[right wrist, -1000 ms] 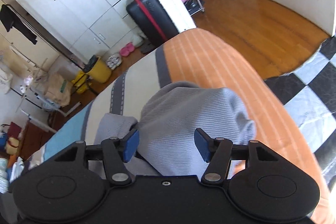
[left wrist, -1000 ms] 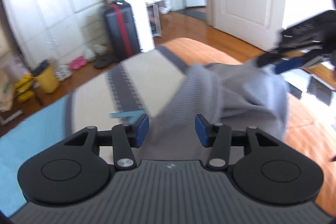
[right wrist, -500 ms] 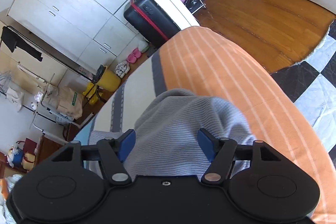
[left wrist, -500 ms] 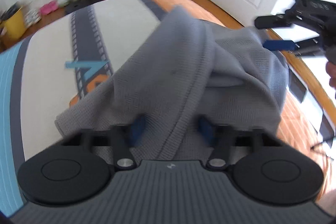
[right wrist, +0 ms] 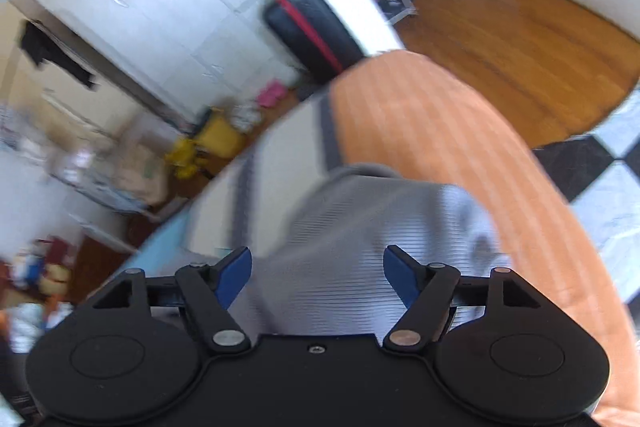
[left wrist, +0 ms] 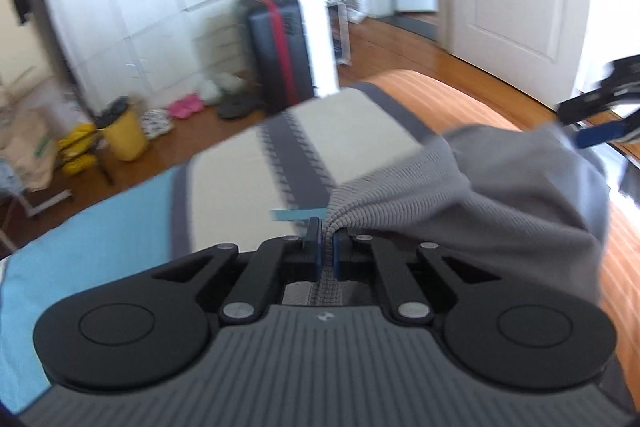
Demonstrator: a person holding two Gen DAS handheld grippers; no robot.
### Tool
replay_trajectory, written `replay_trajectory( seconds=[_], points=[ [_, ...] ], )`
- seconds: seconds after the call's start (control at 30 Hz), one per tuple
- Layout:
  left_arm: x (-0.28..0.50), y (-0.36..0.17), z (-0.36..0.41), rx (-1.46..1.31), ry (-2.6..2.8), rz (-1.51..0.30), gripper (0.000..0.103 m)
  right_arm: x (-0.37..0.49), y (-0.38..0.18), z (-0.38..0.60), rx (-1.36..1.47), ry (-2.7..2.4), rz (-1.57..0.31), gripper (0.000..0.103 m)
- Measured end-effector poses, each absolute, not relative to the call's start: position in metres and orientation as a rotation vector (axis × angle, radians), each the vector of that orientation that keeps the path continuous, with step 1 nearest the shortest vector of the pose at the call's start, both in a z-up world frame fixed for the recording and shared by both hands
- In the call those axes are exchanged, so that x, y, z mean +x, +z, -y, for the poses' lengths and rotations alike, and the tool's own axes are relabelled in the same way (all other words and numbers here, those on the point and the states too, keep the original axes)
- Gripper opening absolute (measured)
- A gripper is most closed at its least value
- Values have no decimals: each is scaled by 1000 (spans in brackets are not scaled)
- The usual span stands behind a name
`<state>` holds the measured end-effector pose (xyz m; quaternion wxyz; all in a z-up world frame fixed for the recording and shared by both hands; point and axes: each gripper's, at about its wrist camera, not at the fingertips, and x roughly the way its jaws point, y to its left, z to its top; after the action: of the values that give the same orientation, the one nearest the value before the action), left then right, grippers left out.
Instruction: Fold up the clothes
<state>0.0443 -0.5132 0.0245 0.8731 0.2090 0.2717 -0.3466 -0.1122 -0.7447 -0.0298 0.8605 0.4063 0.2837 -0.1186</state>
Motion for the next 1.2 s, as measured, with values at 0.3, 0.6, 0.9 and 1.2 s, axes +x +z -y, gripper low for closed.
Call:
replay_trajectory(
  seconds=[0.3,0.6,0.9,1.2],
  points=[
    [21,77,500,446,-613,-327,5,-105,-37,731,772,-249,-689,78],
    [27,118,491,367,-422,-248,5,-106,-45,728,554,-498,-799,79],
    [58,145,435,293,-211,-208,5,-112,-80,752,807,-425,-817,85],
    [69,122,400,240,-202,-299,5,-105,-53,733,836,-247,-454,12]
  ],
)
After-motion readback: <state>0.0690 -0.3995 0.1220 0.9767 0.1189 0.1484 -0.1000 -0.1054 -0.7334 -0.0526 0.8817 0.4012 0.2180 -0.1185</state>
